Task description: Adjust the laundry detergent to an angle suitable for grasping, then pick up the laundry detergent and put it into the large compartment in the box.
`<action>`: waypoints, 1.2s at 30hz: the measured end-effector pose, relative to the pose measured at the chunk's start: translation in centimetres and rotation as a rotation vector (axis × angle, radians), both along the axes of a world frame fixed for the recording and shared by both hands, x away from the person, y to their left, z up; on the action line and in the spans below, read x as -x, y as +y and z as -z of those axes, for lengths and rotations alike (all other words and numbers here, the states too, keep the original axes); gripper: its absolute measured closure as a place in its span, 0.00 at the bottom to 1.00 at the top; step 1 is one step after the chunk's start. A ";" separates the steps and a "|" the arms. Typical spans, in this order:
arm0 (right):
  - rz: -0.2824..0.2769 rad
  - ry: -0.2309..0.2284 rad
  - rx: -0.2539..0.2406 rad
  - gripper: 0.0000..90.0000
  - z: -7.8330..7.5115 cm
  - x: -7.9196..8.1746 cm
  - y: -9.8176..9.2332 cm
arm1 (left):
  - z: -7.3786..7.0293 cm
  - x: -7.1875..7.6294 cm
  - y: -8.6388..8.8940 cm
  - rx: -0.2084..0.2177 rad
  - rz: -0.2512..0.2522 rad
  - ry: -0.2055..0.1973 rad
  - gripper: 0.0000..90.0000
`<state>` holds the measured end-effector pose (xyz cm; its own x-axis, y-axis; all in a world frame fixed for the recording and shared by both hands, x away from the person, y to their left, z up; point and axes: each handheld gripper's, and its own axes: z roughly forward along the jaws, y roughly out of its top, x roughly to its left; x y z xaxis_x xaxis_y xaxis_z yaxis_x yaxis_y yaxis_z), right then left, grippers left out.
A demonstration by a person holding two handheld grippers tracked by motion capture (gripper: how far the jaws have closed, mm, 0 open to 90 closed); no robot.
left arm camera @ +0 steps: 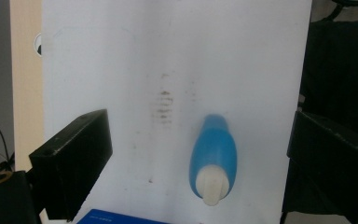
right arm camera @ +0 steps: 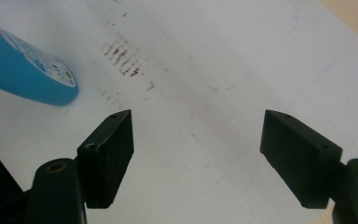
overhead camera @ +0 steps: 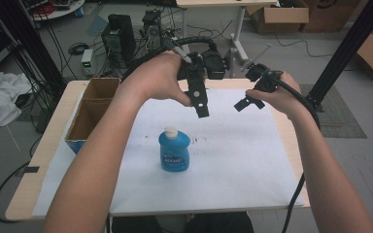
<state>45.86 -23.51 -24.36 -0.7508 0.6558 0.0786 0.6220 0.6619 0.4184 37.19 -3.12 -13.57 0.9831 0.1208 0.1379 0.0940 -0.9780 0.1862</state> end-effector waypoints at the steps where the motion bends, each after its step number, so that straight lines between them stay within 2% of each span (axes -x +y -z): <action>1: 0.007 -0.001 0.002 0.26 0.0 -0.1 -0.1 | 0.0 0.0 0.0 -0.003 0.000 -0.001 0.08; 3: 0.023 -0.002 0.011 0.24 0.0 -0.2 -0.3 | -0.1 0.1 -0.1 0.006 0.002 -0.001 0.08; 5: 0.012 0.007 0.014 0.24 0.1 -0.1 -0.4 | -0.1 0.1 -0.1 0.011 0.002 0.001 0.08; 8: 0.009 0.004 0.022 0.23 0.1 -0.1 -0.5 | -0.1 0.0 -0.2 -0.004 0.004 -0.001 0.08; 18: 0.020 -0.005 0.024 0.22 -0.1 0.0 -1.0 | -0.3 -0.1 -0.6 -0.002 0.008 -0.004 0.08; 22: 0.023 -0.009 0.037 0.21 0.1 -0.2 -1.1 | -0.1 0.0 -0.6 -0.005 0.014 0.001 0.08; 36: 0.028 -0.004 0.031 0.21 0.7 -0.6 -1.2 | 0.6 -0.2 0.1 -0.010 0.008 0.007 0.08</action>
<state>46.45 -24.74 -25.10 -0.7325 0.6785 0.0550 0.6388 0.6572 0.4000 37.44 -3.04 -14.17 0.9848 0.1120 0.1325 0.0879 -0.9805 0.1760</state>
